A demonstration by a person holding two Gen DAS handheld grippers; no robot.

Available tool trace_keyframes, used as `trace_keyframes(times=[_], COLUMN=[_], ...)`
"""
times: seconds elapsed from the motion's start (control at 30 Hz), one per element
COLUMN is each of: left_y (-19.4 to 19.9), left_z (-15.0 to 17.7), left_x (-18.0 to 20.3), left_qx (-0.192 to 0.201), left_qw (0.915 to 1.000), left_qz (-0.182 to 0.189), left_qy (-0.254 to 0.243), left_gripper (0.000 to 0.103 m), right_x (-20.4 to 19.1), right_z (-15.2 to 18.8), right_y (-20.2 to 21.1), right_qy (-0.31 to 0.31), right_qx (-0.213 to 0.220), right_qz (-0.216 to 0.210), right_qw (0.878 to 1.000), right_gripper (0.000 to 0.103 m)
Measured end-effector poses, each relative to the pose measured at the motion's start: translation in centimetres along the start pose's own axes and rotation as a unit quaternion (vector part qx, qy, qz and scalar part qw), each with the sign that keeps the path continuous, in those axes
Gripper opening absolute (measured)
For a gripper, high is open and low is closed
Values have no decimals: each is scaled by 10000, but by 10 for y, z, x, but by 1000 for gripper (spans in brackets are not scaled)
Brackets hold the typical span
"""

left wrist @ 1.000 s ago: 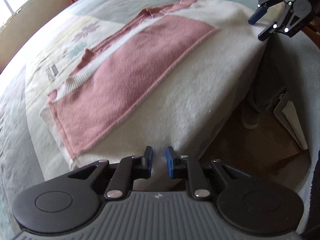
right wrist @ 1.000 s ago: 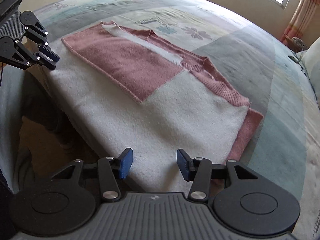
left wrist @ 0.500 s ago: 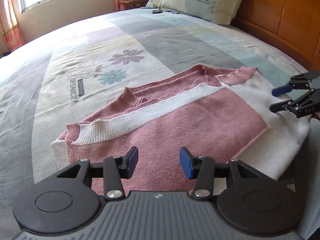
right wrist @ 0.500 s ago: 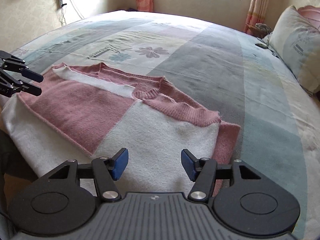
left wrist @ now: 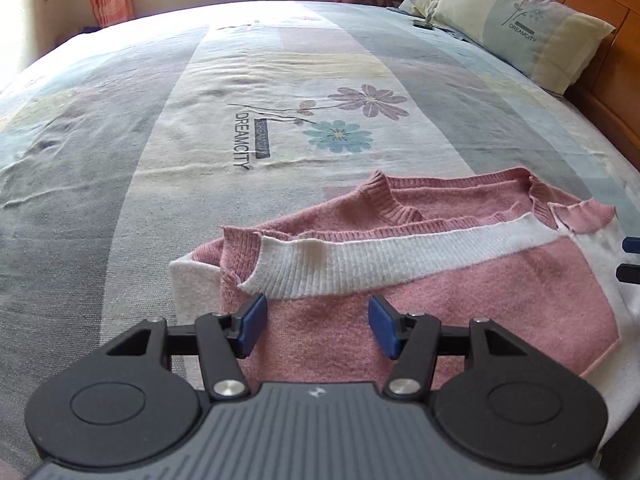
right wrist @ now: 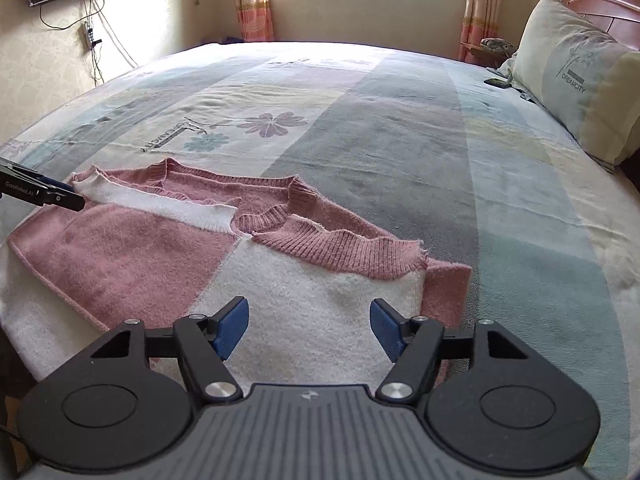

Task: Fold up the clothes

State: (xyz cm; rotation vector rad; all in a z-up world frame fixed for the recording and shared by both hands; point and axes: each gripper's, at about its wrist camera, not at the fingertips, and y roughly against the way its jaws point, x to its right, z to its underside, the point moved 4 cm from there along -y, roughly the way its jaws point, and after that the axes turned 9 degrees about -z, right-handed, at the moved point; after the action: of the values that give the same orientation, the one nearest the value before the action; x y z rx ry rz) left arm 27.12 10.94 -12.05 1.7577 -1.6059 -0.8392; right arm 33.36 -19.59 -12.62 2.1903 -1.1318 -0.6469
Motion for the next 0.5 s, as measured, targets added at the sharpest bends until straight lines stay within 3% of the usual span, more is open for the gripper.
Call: trace_keyframes(times=[0.2,0.5], left_y=[2,10], left_z=[-6,-20], left_x=[7,29], left_qx=[20,250], left_qw=[9997,9987], left_qz=[-114,-41], left_qy=[-210,-438], left_gripper=[60,60], right_x=[21,22], right_z=[8,-9], right_y=[-11,-2], right_qy=[-557,-614], right_qx=[90,317], right_qz=[-9,257], right_qw=[9984,9973], right_gripper=[72,74])
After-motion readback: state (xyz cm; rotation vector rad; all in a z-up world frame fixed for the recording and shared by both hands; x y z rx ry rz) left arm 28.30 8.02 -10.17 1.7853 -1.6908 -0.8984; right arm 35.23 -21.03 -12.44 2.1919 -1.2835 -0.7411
